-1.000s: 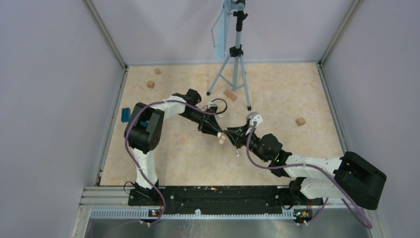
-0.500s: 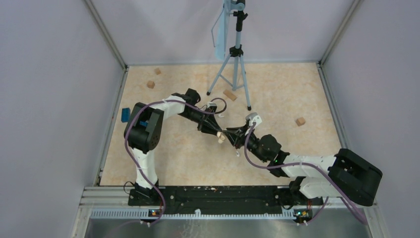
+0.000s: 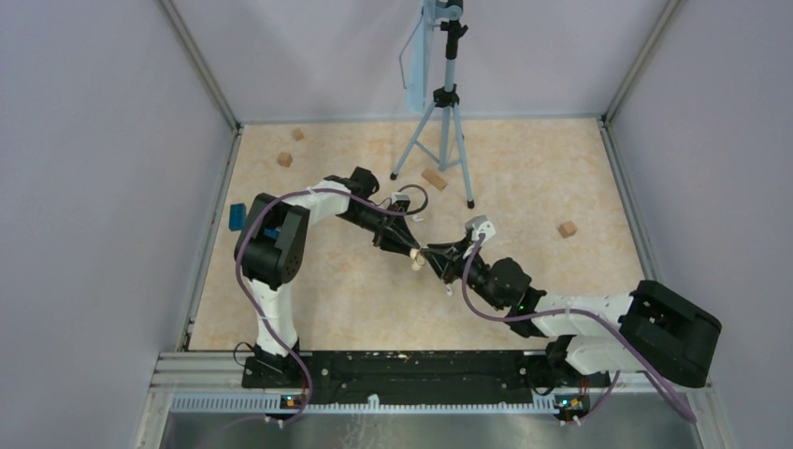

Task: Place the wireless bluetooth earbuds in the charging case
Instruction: Insert the right earbud into the right side groove of the charging case.

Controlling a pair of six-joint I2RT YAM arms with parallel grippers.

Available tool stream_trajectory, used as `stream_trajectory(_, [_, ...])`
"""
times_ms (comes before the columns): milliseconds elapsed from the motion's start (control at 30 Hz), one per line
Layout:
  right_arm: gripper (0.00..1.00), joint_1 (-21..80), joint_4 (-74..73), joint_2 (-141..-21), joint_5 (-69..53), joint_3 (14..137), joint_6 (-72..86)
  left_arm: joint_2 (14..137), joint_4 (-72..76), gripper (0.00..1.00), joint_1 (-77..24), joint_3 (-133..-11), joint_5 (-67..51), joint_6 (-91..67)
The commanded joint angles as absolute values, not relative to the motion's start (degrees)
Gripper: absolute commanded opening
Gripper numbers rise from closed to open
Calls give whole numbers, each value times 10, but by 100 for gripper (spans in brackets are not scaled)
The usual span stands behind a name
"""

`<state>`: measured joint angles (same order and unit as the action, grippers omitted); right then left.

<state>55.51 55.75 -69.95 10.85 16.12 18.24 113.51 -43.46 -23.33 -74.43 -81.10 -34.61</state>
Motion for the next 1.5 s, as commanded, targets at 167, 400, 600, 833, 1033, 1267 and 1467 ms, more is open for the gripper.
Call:
stream_trajectory(167, [6, 596, 616, -742, 191, 155, 200, 1116, -424, 0, -233, -750, -840, -351])
stream_trajectory(400, [6, 599, 641, -741, 243, 141, 201, 1115, -424, 0, -233, -747, -839, -350])
stream_trajectory(600, [6, 600, 649, -740, 260, 143, 192, 1115, -424, 0, -233, -747, -839, -351])
stream_trajectory(833, [6, 599, 669, -757, 269, 148, 192, 1111, -424, 0, -232, -745, -840, -351])
stream_trajectory(1033, [6, 600, 679, -763, 261, 158, 192, 1112, -424, 0, -233, -742, -839, -350])
stream_trajectory(1267, [5, 600, 674, -744, 266, 163, 184, 1112, -425, 0, -232, -741, -838, -350])
stream_trajectory(1467, [5, 600, 675, -737, 263, 170, 180, 1113, -425, 0, -232, -742, -838, -348])
